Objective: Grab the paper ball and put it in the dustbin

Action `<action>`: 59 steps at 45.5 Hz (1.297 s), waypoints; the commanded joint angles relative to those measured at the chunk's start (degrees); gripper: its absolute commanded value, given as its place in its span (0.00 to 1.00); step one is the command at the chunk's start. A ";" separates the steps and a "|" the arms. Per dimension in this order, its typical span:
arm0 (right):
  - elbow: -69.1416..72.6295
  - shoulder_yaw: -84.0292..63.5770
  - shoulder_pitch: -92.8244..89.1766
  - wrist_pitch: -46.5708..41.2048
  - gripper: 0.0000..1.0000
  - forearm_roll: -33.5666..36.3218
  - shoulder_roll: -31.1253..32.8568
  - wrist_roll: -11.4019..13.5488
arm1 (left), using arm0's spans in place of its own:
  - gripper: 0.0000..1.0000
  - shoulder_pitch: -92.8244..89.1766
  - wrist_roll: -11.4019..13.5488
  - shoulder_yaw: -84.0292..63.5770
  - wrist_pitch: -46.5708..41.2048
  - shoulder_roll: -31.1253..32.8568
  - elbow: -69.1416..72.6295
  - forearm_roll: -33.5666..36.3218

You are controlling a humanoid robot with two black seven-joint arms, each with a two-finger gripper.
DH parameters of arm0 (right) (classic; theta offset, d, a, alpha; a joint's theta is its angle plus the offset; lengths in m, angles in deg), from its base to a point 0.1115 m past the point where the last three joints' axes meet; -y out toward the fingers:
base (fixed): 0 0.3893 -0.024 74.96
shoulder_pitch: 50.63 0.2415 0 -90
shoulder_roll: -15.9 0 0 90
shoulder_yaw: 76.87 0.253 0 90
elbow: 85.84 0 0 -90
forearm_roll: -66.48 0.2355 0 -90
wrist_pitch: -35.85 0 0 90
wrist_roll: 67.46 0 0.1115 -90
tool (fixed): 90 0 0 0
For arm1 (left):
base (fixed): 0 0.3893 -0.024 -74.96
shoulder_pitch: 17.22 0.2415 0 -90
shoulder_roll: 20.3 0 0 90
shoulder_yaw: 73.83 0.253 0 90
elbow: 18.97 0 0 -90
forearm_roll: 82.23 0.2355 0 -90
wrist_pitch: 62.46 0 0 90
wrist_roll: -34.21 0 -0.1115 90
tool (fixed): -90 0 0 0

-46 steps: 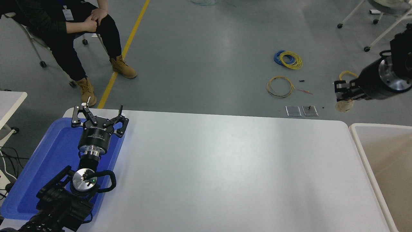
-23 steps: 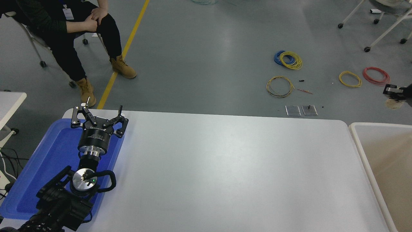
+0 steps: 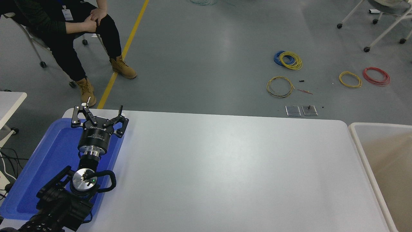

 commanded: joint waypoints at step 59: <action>-8.20 31.87 -25.07 14.57 0.00 2.61 -13.39 -0.55 | 1.00 -0.03 0.00 0.00 0.01 -0.02 0.00 0.00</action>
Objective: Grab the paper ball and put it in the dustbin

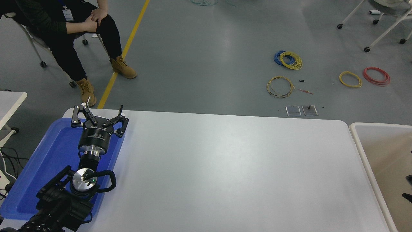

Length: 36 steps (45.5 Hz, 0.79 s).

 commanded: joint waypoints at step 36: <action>-0.03 0.23 -0.19 3.49 0.98 -0.03 -0.87 -0.05 | 1.00 0.00 0.00 0.00 0.01 -0.02 0.00 0.00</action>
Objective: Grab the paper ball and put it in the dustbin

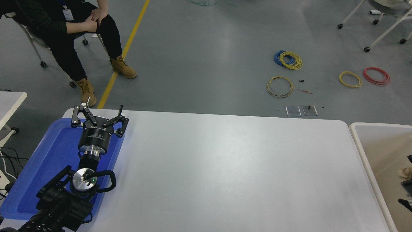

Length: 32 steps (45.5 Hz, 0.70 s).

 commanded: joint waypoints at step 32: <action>13.97 27.71 13.75 -0.45 1.00 -0.09 3.79 -5.71 | 1.00 0.00 0.00 0.00 0.03 -0.01 0.00 0.00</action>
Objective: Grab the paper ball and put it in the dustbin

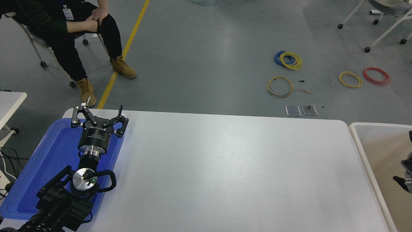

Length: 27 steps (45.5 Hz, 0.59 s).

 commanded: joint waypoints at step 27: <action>32.00 43.37 -1.06 -1.36 1.00 -1.04 4.84 -10.85 | 1.00 0.00 0.00 0.00 0.01 -0.02 0.00 0.00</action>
